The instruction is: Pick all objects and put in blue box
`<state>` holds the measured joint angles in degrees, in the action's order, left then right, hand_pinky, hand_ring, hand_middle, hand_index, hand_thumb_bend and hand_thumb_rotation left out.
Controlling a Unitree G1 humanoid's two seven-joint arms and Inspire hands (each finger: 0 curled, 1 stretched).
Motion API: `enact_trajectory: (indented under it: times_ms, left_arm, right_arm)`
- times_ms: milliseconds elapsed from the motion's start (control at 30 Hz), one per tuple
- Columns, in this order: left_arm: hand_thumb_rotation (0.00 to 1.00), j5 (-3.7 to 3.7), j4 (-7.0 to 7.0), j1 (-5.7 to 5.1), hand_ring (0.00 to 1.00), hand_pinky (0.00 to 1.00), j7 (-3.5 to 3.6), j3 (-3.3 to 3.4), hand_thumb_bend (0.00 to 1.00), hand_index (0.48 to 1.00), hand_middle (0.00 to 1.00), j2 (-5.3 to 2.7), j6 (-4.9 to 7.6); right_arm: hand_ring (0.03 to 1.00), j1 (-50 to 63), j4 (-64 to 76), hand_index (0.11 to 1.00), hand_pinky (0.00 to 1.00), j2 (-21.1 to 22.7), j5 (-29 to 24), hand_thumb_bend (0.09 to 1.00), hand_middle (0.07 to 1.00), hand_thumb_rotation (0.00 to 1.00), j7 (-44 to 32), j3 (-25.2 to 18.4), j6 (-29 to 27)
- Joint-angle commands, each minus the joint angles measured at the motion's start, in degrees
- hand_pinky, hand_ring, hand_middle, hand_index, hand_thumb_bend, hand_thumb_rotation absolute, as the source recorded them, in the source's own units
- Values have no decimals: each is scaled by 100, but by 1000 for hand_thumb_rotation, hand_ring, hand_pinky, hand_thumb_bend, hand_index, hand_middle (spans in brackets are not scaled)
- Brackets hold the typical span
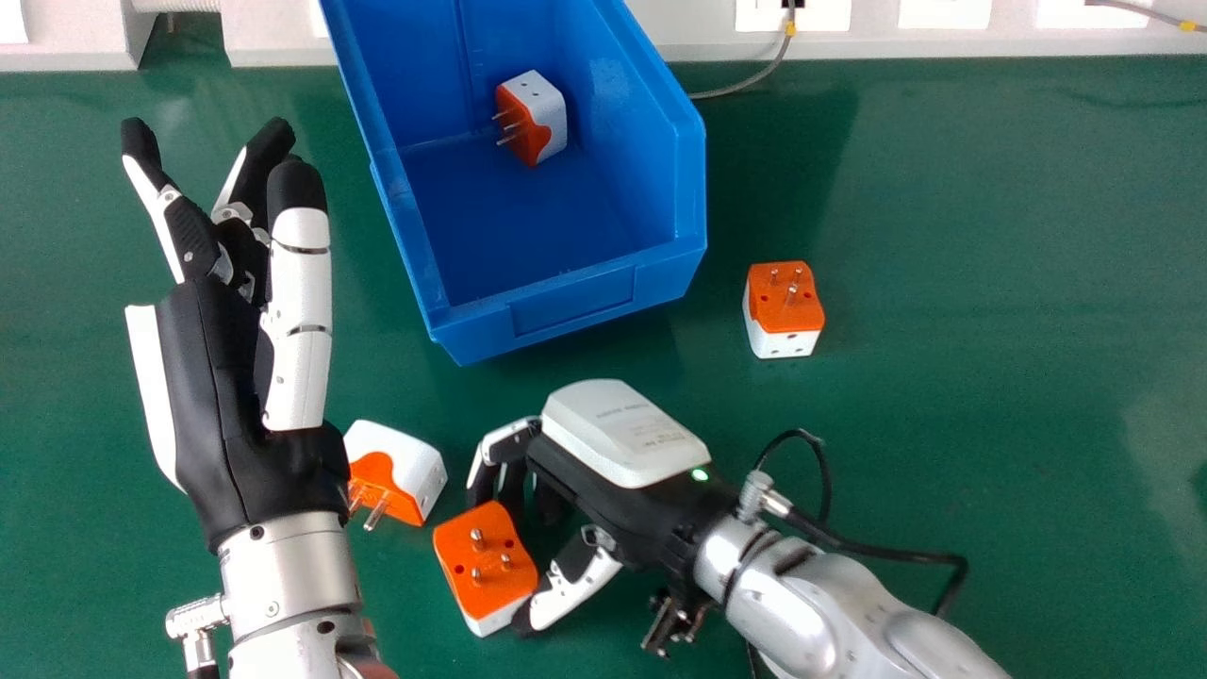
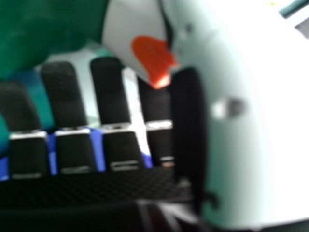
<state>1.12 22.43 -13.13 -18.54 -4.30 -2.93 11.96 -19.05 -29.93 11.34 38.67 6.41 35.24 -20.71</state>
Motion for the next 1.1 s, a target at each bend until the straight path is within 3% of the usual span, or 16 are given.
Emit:
enact_trajectory:
  times_ms: [0, 67, 267, 567, 700, 967, 1067]
  left_arm:
    - [693, -36, 159, -56, 874, 845, -13, -62, 561, 848, 868, -329, 48]
    - [692, -56, 163, -70, 874, 845, -15, -71, 561, 847, 868, -321, 50]
    - [692, -11, 158, -91, 879, 848, 3, -77, 551, 852, 873, -307, 66]
    - [694, -28, 182, -103, 877, 848, 14, -64, 551, 848, 869, -277, 49]
    - [695, -37, 199, -106, 877, 846, 9, -65, 551, 848, 870, -282, 18]
    - [714, -128, 192, -85, 875, 844, -15, -53, 553, 849, 868, -265, -2]
    - [718, -161, 153, -65, 874, 844, -4, -43, 554, 848, 867, -250, 46]
  right_arm:
    - [452, 165, 440, 480, 365, 114, -134, 505, 511, 0, 190, -262, -170]
    - [454, 272, 720, 478, 366, 200, -201, 504, 511, 0, 261, -462, -275]
    - [449, 682, 1819, 487, 373, 389, -287, 501, 491, 0, 422, -1166, -164]
    - [425, 1028, 2653, 514, 345, 298, -240, 499, 478, 0, 963, -1946, -58]
    - [430, 935, 2673, 508, 342, 206, -121, 499, 487, 0, 1162, -2044, 8]
    - [413, 71, 2123, 524, 324, -149, 101, 497, 477, 0, 1481, -2032, 285]
    - [411, -247, 1833, 525, 322, -267, 119, 496, 478, 0, 1571, -1989, 372]
